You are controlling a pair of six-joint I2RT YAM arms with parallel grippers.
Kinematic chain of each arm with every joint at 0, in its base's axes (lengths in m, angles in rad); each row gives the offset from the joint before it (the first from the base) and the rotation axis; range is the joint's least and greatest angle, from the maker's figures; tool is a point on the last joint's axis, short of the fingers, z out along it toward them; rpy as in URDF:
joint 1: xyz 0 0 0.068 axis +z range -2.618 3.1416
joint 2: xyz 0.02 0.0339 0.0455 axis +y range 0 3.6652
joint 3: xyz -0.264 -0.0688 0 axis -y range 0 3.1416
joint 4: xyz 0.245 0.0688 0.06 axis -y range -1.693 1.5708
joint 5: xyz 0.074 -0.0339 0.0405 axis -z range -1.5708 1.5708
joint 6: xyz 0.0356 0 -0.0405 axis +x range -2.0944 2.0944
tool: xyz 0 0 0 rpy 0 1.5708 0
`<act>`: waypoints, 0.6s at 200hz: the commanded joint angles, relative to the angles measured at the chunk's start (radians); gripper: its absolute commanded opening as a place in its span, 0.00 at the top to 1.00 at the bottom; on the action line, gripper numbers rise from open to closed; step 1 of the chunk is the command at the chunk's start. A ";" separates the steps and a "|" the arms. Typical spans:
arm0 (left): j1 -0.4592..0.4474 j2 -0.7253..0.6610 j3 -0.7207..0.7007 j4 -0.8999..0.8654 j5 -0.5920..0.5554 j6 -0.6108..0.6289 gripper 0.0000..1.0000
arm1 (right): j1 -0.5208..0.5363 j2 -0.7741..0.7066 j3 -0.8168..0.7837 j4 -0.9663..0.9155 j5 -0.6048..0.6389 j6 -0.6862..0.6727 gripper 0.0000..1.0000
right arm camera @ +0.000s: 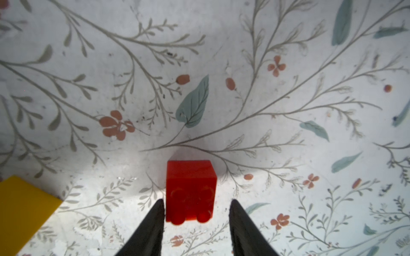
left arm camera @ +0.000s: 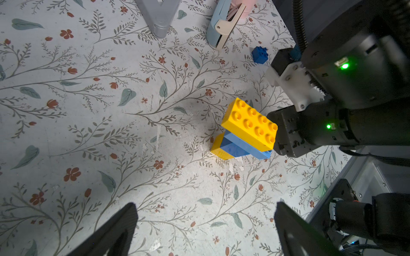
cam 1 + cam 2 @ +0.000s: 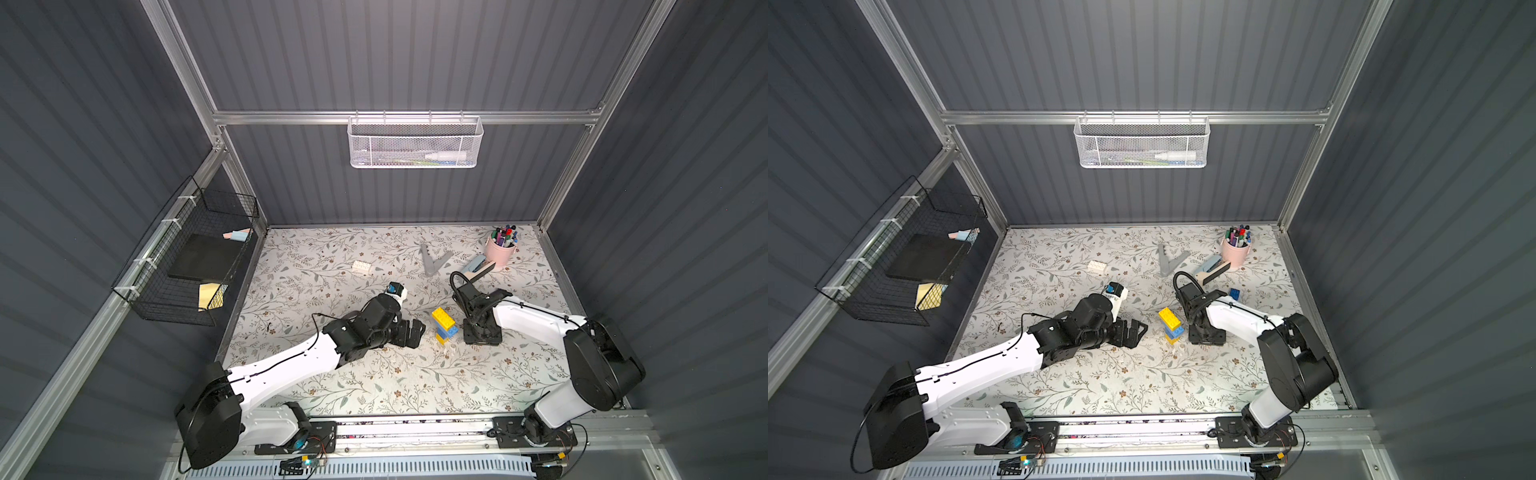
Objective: Assemble a spoon with lego
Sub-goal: Place the lego brick at the center of the board, then pick up the lego brick from the center of the board.
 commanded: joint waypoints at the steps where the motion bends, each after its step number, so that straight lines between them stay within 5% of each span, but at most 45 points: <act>1: -0.005 -0.025 -0.017 -0.005 -0.009 -0.006 0.01 | 0.000 -0.019 -0.017 0.027 0.028 0.036 0.55; 120: -0.005 -0.026 -0.023 -0.014 -0.007 -0.018 0.01 | -0.002 0.027 -0.028 0.051 0.026 0.028 0.64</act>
